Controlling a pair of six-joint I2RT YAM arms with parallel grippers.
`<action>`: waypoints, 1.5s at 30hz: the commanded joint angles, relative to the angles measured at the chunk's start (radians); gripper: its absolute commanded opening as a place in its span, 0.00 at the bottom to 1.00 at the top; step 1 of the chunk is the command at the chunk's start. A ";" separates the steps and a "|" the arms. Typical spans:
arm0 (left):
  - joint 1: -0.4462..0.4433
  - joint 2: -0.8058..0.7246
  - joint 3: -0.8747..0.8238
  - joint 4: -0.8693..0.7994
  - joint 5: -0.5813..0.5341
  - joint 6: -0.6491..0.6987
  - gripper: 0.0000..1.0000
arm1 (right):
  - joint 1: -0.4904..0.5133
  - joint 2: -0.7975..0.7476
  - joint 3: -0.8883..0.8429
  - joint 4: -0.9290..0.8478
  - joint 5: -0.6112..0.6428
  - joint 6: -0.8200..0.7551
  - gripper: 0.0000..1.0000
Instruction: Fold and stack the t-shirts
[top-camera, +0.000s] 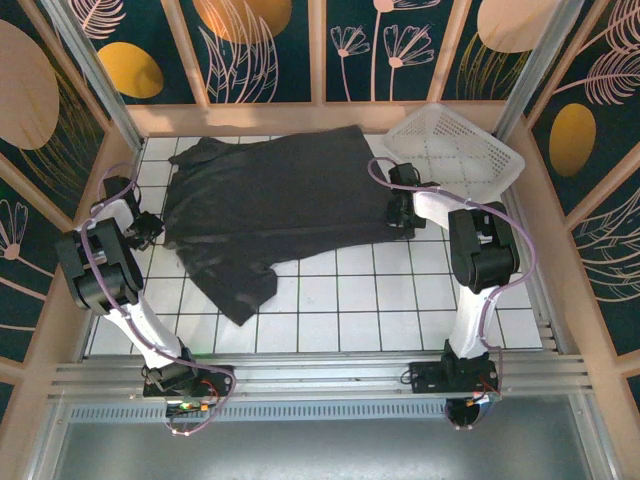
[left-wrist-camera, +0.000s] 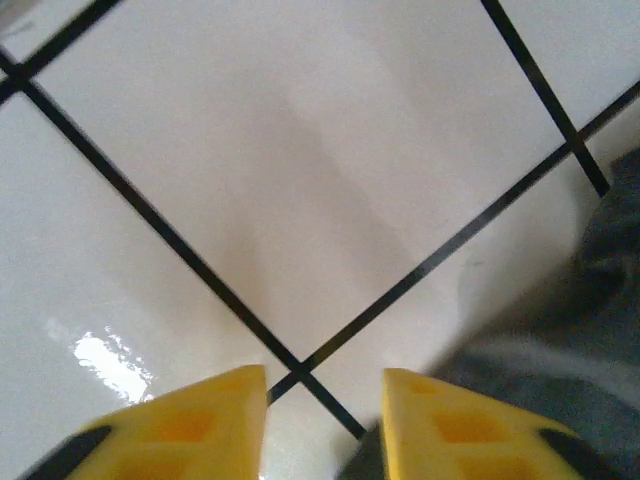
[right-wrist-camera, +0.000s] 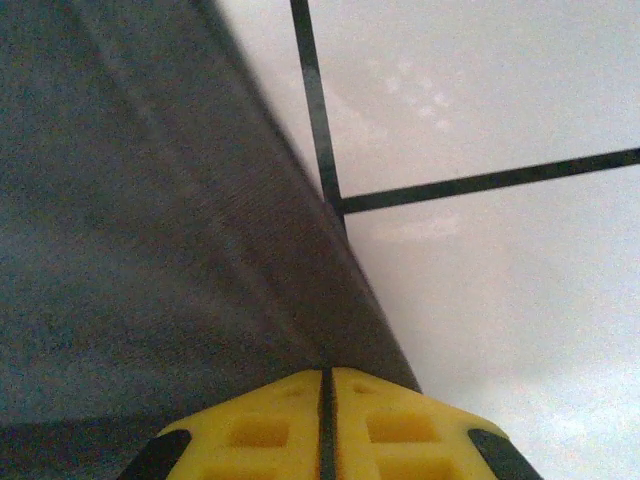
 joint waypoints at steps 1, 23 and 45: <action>0.006 -0.124 -0.054 -0.019 -0.034 -0.047 0.55 | -0.003 -0.045 0.035 -0.090 -0.021 -0.014 0.16; -0.942 -0.592 -0.497 -0.336 0.126 -0.470 0.47 | -0.055 -0.317 -0.118 -0.079 -0.180 0.044 0.38; -1.007 -0.605 -0.647 -0.232 -0.075 -0.578 0.16 | -0.113 -0.403 -0.262 -0.003 -0.186 0.151 0.43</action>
